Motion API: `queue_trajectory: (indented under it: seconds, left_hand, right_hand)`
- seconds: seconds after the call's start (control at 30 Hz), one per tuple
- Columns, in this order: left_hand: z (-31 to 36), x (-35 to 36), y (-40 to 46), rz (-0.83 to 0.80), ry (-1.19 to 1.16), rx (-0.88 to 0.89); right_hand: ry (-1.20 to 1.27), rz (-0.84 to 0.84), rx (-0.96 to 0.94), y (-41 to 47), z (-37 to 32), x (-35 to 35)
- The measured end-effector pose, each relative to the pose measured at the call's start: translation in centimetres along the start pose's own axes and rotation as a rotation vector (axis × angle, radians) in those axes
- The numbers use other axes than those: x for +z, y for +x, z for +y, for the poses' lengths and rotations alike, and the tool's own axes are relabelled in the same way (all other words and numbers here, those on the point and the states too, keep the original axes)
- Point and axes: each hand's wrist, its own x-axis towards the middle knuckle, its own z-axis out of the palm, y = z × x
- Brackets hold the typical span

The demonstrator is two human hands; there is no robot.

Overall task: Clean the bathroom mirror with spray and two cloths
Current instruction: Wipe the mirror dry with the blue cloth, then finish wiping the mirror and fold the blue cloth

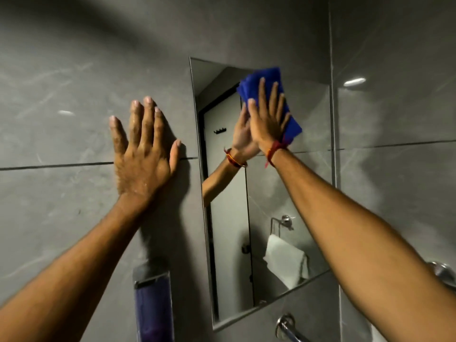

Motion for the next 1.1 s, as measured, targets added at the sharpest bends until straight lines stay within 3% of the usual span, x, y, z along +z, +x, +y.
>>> queue_trajectory:
  seconds: [0.17, 0.33, 0.43, 0.5, 0.57, 0.63, 0.73, 0.83, 0.93, 1.0, 1.1]
  left_hand:
    - [-0.1, -0.4, -0.1, -0.028, 0.006, 0.013]
    - [0.1, -0.7, -0.3, -0.054, -0.021, 0.001]
    - [0.0, -1.0, -0.1, -0.071, -0.022, 0.002]
    - [0.0, -1.5, 0.0, -0.097, -0.016, -0.001]
    - [0.1, -2.1, -0.1, -0.132, -0.020, -0.005]
    - [0.0, -3.0, -0.2, -0.200, -0.039, -0.006]
    - [0.0, -4.6, -1.4, -0.320, -0.076, 0.037]
    - [1.6, -6.8, -5.5, -0.399, -0.233, 0.094]
    - [3.2, -9.6, -14.4, -0.533, -0.689, 0.061]
    - [3.3, -11.5, -22.5, -0.729, -0.836, 0.014]
    - [2.6, -13.8, -35.2, -1.129, -0.747, -0.256]
  right_hand:
    - [-0.224, 0.029, -0.369, -5.8, -5.1, 3.0]
    - [-0.282, -0.079, -0.579, -16.5, 0.1, 4.6]
    - [-0.279, -0.190, -0.570, -25.3, 4.3, 5.5]
    - [-0.228, -0.183, -0.318, -30.9, 6.7, 6.0]
    - [-0.063, -0.068, 0.102, -35.6, 8.0, 6.5]
    - [0.323, 0.055, 0.583, -39.4, 8.1, 6.0]
    - [0.809, 0.168, 1.110, -44.6, 7.4, 4.7]
    - [1.066, 0.072, 1.426, -49.5, 6.8, 3.0]
    - [1.293, -0.177, 1.625, -54.1, 5.7, 0.5]
    - [1.315, -0.318, 1.674, -57.5, 4.8, -1.6]
    - [1.346, -0.511, 1.716, -63.2, 3.6, -3.5]
